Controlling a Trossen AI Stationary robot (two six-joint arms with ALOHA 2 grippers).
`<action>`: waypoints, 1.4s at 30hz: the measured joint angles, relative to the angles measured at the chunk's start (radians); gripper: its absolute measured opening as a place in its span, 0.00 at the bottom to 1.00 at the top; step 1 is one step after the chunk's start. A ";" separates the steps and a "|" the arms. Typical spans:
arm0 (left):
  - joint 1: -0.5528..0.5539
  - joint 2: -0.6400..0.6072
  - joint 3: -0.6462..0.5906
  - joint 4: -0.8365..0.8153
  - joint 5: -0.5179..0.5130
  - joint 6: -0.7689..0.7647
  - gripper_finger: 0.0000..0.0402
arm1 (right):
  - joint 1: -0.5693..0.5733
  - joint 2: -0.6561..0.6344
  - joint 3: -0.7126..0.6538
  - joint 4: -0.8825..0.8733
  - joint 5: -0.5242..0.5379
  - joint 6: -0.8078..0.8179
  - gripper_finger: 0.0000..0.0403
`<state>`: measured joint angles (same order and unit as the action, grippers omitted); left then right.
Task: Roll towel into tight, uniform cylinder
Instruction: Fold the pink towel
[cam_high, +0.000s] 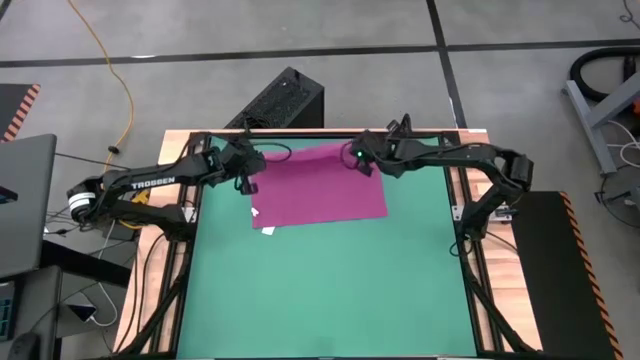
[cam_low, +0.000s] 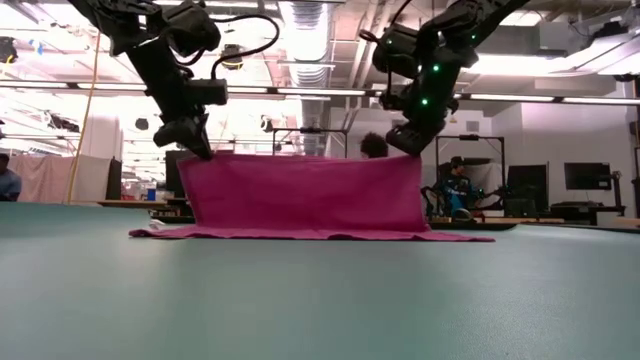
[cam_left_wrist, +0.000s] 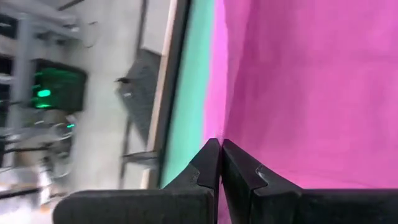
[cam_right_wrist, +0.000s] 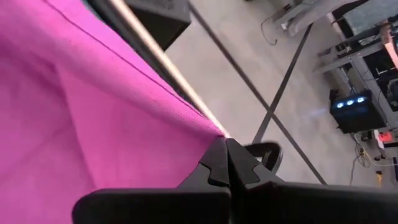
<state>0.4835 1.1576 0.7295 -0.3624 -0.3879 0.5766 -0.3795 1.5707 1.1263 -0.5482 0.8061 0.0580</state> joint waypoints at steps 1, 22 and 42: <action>-0.007 0.000 0.000 -0.010 0.026 -0.023 0.00 | 0.008 0.000 0.000 -0.020 0.001 0.013 0.00; -0.224 0.000 0.001 -0.205 0.116 -0.286 0.00 | 0.154 0.000 0.000 -0.263 0.155 0.182 0.00; -0.267 0.002 0.001 -0.312 0.157 -0.400 0.00 | 0.274 -0.001 -0.136 -0.279 0.069 0.367 0.00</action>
<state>0.2166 1.1595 0.7303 -0.6745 -0.2313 0.1762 -0.1058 1.5700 0.9905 -0.8272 0.8752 0.4252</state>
